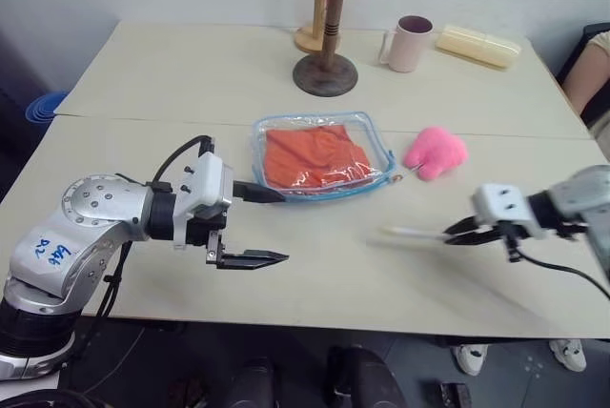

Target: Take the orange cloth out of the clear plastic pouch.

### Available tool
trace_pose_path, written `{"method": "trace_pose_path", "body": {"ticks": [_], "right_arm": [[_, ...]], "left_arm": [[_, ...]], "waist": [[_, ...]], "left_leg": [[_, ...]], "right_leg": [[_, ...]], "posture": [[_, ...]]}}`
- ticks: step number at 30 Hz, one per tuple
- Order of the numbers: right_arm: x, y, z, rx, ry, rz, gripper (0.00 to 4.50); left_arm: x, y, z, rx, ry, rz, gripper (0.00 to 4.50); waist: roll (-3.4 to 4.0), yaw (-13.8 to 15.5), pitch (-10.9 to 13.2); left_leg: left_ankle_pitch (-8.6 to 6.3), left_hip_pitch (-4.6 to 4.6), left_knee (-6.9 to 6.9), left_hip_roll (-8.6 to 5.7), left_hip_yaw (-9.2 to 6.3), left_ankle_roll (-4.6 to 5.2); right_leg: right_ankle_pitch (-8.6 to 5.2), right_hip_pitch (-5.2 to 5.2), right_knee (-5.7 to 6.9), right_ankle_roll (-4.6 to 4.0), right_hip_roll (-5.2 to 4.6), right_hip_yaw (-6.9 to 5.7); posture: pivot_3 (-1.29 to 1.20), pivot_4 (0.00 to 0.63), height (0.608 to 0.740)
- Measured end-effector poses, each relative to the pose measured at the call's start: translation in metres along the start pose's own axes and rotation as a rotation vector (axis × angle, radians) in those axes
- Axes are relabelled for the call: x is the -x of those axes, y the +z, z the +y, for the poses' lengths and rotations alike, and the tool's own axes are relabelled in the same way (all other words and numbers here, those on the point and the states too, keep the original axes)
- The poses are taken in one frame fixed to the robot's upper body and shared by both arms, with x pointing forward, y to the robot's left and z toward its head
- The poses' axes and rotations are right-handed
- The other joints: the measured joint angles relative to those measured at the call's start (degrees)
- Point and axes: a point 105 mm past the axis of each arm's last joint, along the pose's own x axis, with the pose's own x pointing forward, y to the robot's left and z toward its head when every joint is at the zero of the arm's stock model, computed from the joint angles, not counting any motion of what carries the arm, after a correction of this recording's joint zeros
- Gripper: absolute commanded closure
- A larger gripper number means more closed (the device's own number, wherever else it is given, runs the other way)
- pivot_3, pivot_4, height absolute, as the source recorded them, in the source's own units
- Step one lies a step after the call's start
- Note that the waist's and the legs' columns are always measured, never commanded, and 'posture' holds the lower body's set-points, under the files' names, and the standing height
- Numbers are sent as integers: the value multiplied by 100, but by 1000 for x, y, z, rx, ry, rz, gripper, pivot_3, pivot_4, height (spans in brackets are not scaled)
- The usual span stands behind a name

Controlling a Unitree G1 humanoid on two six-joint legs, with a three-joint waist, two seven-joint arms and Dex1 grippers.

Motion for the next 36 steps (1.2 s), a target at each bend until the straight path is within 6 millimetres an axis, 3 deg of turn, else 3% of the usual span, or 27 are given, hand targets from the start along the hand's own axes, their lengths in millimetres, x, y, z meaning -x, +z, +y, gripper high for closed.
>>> {"method": "trace_pose_path", "body": {"ticks": [5, 8, 12, 19, 24, 26, 28, 30, 31, 33, 35, 36], "right_arm": [[50, -68, 16, -313, -346, 79, 4368], [59, -92, 24, -431, -474, 88, 4368], [50, -116, 31, -580, -611, 80, 4368], [55, -133, 26, -706, -739, 86, 2080], [54, -128, 25, -698, -713, 61, 405], [59, -109, 14, -615, -670, 38, 405], [66, -72, -10, -458, -643, -11, 405], [61, -31, -33, -313, -602, -74, 405], [49, -2, -44, -207, -555, -110, 405], [24, 38, -56, -51, -483, -169, 405], [-24, 86, -65, 126, -372, -240, 405], [-40, 97, -63, 175, -328, -252, 405]], "left_arm": [[-7, 4, 0, -8, -22, -37, 0], [-12, 3, 1, -1, -43, -50, 0], [-14, 3, 6, -19, -54, -51, 0], [-16, 4, 8, -37, -58, -54, 0], [-17, 4, 9, -37, -45, -54, 0], [-15, 1, 10, -26, -26, -47, 0], [-11, -5, 11, -8, -2, -25, 0], [-2, -9, 13, 1, 35, -5, 0], [7, -15, 15, 17, 67, 25, 0], [24, -25, 21, 41, 131, 76, 0], [54, -39, 27, 81, 224, 151, 0], [62, -40, 29, 87, 250, 160, 0]], "waist": [[-3, -7, 1], [-3, -64, 1], [2, -157, -1], [7, -161, -1], [8, -168, -1], [27, -200, 7], [33, -229, 12], [29, -259, 15], [25, -305, 17], [19, -333, 19], [10, -374, 25], [11, -342, 28]], "left_leg": [[1, 17, -7, -1, 12, -1], [4, 27, -11, 0, 22, -7], [11, 33, -11, 1, 26, -20], [14, 29, -11, 1, 21, -23], [14, 29, -12, 0, 22, -22], [14, 32, -11, 0, 31, -22], [16, 34, -13, 1, 30, -25], [20, 59, -15, 10, 26, -38], [19, 68, -17, 10, 26, -45], [20, 79, -22, 13, 21, -57], [22, 84, -31, 14, 24, -64], [23, 76, -32, 12, 20, -65]], "right_leg": [[1, 12, -13, 2, 2, 5], [1, 13, -20, 2, 10, 19], [1, 11, -10, 2, 12, 28], [1, 7, -10, 2, 12, 28], [1, 7, -10, 2, 12, 29], [1, 7, -8, 3, 12, 38], [1, 7, 0, 2, 22, 53], [0, 7, 3, 2, 35, 57], [-1, 5, 11, -1, 39, 65], [-4, 6, 13, -7, 45, 67], [-7, -1, 22, -12, 50, 77], [-9, -8, 22, -15, 47, 74]], "posture": [[0, 150, 740], [0, 150, 740], [0, 150, 740], [0, 150, 740], [0, 150, 740], [0, 150, 740], [0, 150, 740], [0, 150, 740], [0, 150, 740], [0, 150, 740], [0, 150, 740], [0, 150, 740]]}}
